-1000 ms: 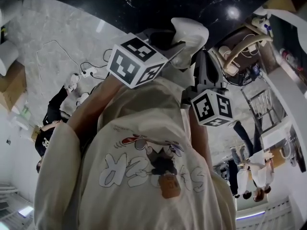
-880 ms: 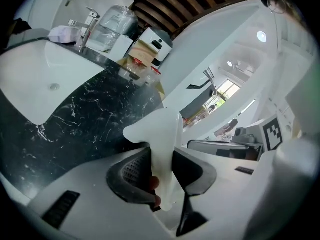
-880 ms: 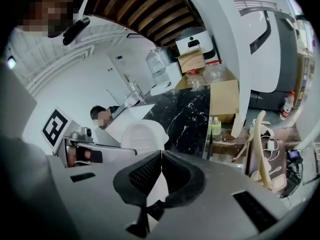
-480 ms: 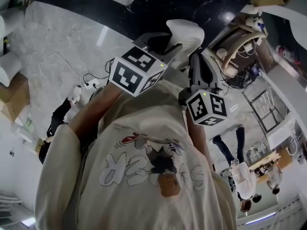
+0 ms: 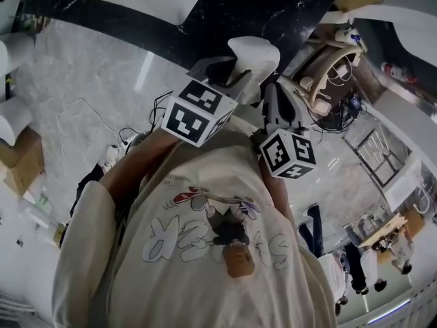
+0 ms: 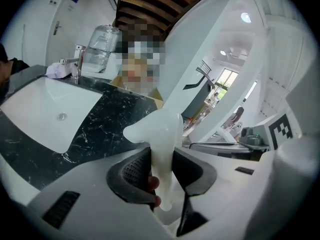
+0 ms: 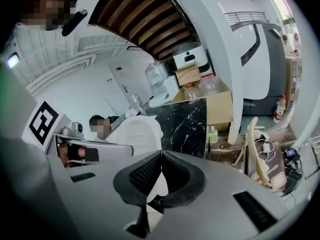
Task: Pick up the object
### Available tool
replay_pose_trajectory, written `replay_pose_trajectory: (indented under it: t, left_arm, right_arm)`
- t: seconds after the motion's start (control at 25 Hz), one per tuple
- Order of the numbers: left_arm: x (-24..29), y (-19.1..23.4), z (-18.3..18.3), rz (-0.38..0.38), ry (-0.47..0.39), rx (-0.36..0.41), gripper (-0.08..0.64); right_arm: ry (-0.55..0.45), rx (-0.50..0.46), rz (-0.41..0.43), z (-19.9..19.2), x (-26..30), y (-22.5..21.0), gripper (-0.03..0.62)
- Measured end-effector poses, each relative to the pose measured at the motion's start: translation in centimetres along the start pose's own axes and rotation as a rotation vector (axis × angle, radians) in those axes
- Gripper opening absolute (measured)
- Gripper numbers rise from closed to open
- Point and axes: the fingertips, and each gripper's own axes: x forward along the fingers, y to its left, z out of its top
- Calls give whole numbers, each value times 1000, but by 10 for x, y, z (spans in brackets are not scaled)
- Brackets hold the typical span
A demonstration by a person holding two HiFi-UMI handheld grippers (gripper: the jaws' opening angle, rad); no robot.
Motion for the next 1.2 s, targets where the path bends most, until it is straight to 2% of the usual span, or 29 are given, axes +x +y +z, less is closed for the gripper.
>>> replay_pose_trajectory:
  t: [0.32, 0.6, 0.88, 1.2]
  left_arm:
    - [-15, -4, 7, 29, -24, 84, 137]
    - [-23, -4, 9, 26, -47, 104, 137]
    - [-24, -15, 6, 40, -52, 115, 137]
    - [-34, -29, 4, 120, -99, 103, 137]
  right_arm:
    - [-64, 20, -56, 10, -11, -1, 18]
    - [-77, 41, -76, 2, -18, -1, 18]
    - [-98, 8, -67, 4, -30, -2, 18]
    - [-121, -13, -24, 5, -47, -9, 18]
